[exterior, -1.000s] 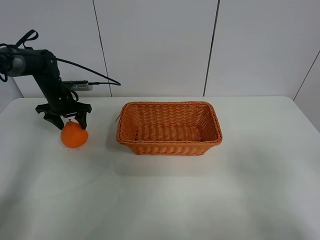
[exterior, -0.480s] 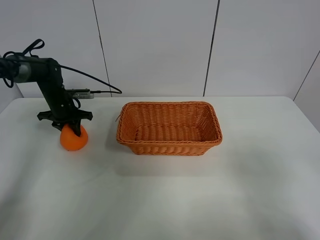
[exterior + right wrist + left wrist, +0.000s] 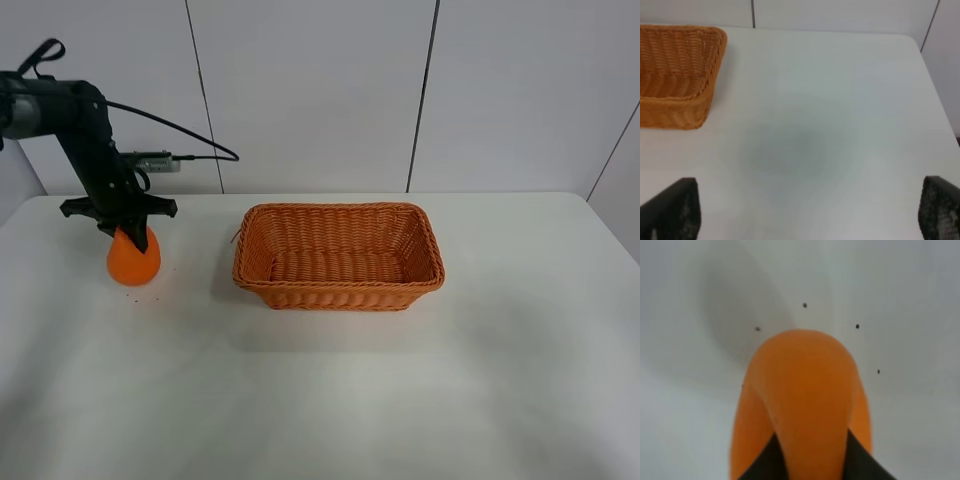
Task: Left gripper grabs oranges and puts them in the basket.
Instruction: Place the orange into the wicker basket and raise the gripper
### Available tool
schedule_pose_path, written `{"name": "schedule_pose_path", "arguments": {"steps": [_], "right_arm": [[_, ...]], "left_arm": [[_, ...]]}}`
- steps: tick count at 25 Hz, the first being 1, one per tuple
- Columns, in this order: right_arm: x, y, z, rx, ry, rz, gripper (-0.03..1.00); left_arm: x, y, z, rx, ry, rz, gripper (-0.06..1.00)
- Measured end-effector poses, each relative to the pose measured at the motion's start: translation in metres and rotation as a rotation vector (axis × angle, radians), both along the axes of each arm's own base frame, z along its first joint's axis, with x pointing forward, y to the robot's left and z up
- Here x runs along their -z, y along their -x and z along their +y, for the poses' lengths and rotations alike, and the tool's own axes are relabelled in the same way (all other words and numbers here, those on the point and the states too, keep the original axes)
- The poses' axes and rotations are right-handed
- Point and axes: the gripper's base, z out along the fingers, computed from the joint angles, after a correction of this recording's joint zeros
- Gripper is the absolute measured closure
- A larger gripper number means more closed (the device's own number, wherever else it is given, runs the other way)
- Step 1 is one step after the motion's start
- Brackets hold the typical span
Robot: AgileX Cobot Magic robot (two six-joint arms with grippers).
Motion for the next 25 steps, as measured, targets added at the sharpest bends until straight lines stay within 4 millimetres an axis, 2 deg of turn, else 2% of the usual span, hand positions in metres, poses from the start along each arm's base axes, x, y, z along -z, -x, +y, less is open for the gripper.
{"name": "schedule_pose_path", "arguments": {"steps": [4, 6, 9, 12, 20, 23, 25], "right_arm": [[0.0, 0.0, 0.0, 0.0, 0.0, 0.0, 0.27], [0.0, 0.0, 0.0, 0.0, 0.0, 0.0, 0.27], [0.0, 0.0, 0.0, 0.0, 0.0, 0.0, 0.27], [0.0, 0.0, 0.0, 0.0, 0.0, 0.0, 0.27], [0.0, 0.0, 0.0, 0.0, 0.0, 0.0, 0.27], [0.0, 0.0, 0.0, 0.0, 0.0, 0.0, 0.27], [0.0, 0.0, 0.0, 0.0, 0.0, 0.0, 0.27]], "left_arm": [[-0.054, 0.0, 0.0, -0.016, 0.005, -0.1, 0.73], [-0.073, 0.002, 0.0, -0.023, 0.016, -0.131, 0.73], [-0.087, 0.004, -0.007, -0.024, 0.044, -0.152, 0.73], [-0.089, 0.005, -0.026, 0.011, 0.052, -0.157, 0.73], [-0.101, 0.017, -0.125, 0.226, 0.092, -0.2, 0.73], [-0.094, 0.026, -0.162, 0.306, 0.1, -0.188, 0.73], [-0.083, 0.03, -0.188, 0.359, 0.103, -0.177, 0.73]]}}
